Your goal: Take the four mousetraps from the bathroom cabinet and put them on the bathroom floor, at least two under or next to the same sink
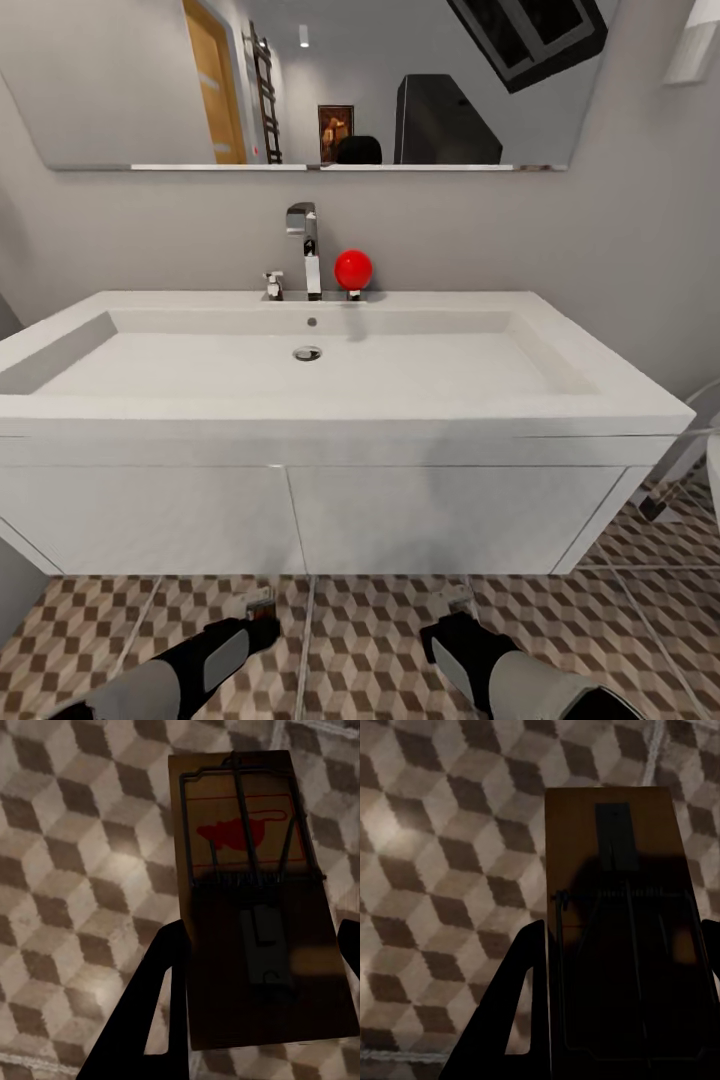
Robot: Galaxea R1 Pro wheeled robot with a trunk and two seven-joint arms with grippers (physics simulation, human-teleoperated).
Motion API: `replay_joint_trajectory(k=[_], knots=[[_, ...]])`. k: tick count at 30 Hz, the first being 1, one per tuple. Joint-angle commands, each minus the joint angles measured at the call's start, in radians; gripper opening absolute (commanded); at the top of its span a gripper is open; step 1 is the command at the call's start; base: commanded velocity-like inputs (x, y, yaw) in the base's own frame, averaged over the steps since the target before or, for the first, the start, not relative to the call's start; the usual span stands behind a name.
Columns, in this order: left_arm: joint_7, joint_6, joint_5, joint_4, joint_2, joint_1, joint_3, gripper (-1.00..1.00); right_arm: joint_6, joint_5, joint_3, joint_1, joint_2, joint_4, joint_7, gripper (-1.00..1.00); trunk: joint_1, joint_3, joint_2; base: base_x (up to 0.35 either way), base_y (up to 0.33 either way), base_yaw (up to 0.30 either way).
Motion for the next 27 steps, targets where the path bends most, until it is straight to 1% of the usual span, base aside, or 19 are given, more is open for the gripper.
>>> replay_joint_trajectory(k=[1,6,12,20,27], knots=[[0.010,0.004,0.003,-0.004,0.001,-0.004,-0.006,-1.00,0.006,-0.010,0.008,-0.002,0.000,-0.002,-0.003,-1.00,0.000,-0.001,0.000,0.000,0.000,0.000],[0.010,0.004,0.003,-0.004,0.001,-0.029,-0.006,-1.00,0.005,-0.010,0.007,-0.005,0.001,-0.039,-0.003,-1.00,0.000,-0.001,0.000,0.000,0.000,0.000],[0.010,0.004,0.003,-0.004,0.003,-0.046,-0.006,-1.00,0.005,-0.010,0.007,-0.005,0.001,-0.066,-0.005,-1.00,0.000,-0.001,0.000,0.000,0.000,0.000],[0.010,0.004,0.003,-0.003,0.003,-0.048,-0.006,-1.00,0.006,-0.010,0.007,-0.005,0.000,-0.114,-0.007,-1.00,0.000,-0.001,0.000,0.000,0.000,0.000],[0.010,0.004,0.003,-0.003,0.005,-0.048,-0.006,-1.00,0.006,-0.010,0.007,-0.005,0.000,-0.118,-0.006,-1.00,0.000,-0.001,0.000,0.000,0.000,0.000]])
